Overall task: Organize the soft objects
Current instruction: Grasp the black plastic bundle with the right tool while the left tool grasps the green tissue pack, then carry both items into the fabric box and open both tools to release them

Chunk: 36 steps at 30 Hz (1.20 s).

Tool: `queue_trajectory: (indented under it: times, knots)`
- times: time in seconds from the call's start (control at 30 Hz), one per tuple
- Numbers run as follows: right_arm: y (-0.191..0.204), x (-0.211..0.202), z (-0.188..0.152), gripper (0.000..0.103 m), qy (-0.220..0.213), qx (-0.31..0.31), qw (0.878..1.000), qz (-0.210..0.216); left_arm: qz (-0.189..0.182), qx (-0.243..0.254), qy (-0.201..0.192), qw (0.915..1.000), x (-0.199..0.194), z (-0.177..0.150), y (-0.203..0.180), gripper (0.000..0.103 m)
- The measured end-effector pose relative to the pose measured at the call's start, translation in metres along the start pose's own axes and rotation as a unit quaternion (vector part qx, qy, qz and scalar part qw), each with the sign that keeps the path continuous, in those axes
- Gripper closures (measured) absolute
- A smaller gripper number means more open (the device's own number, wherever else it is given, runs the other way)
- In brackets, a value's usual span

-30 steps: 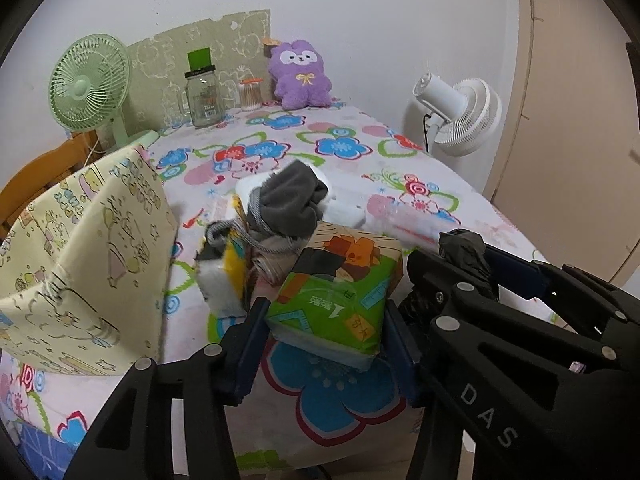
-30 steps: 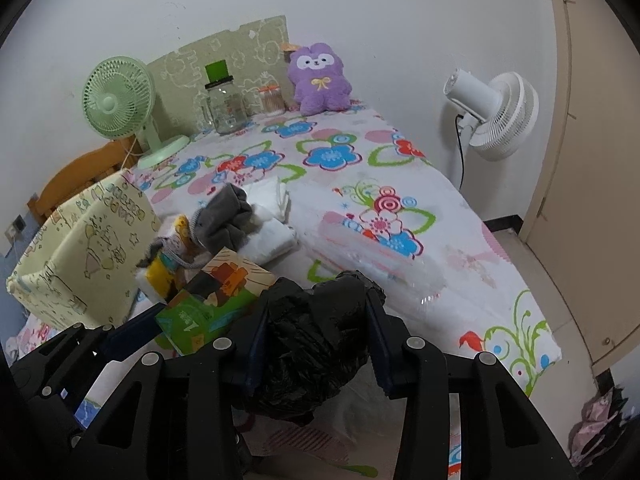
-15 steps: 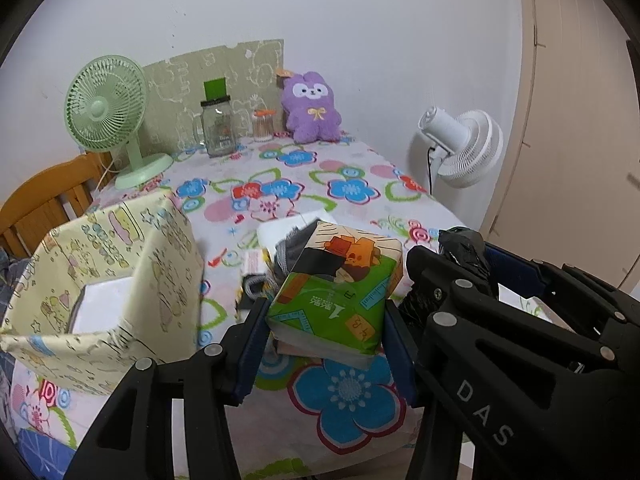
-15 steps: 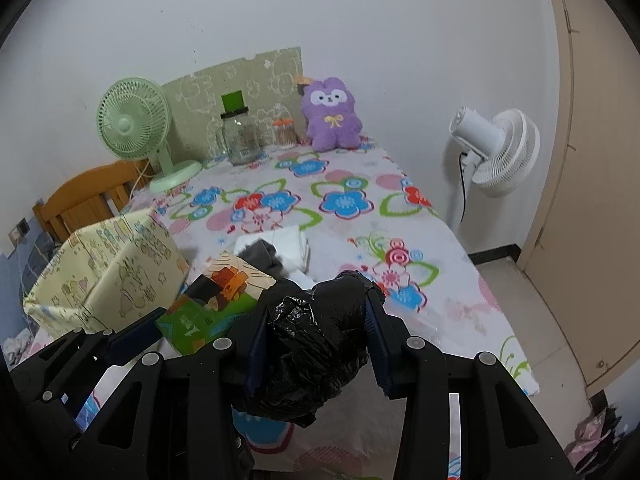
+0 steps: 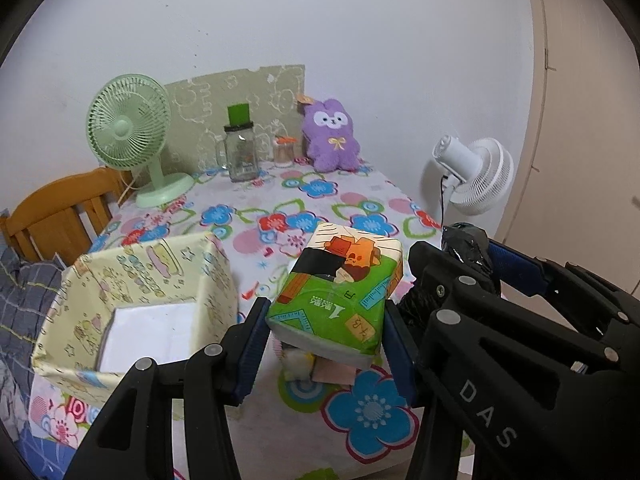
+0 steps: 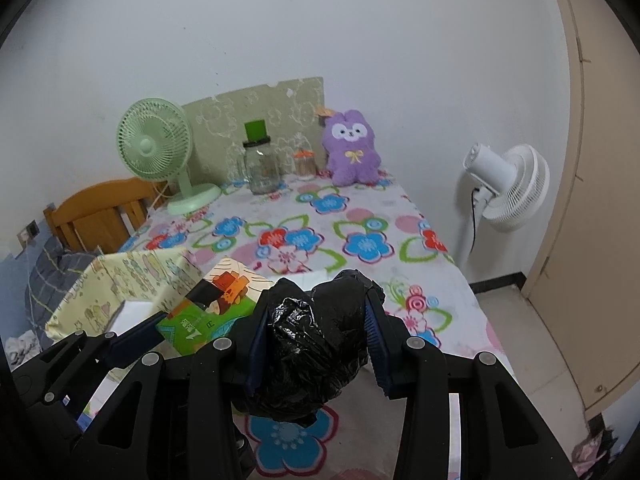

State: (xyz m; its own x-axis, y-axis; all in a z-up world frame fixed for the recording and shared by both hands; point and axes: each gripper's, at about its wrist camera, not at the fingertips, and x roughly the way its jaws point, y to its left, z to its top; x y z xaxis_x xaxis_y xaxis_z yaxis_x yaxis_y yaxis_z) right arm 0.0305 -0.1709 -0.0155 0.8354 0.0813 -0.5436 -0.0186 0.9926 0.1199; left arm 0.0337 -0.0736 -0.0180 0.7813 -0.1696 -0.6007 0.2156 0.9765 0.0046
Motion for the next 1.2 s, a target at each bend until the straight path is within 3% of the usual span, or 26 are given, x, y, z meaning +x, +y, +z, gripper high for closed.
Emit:
queue_trajectory:
  times: [0.5,1.2]
  knots:
    - [0.039,-0.004,0.030,0.057,-0.018,-0.023,0.999,0.021,0.030,-0.018,-0.020,0.9992,-0.016,0.023,0.036,0.047]
    - [0.098,0.032,0.045,0.057,0.000,-0.039,0.998,0.059,0.064,-0.038,-0.005,0.9972,-0.003,0.030,0.099,0.047]
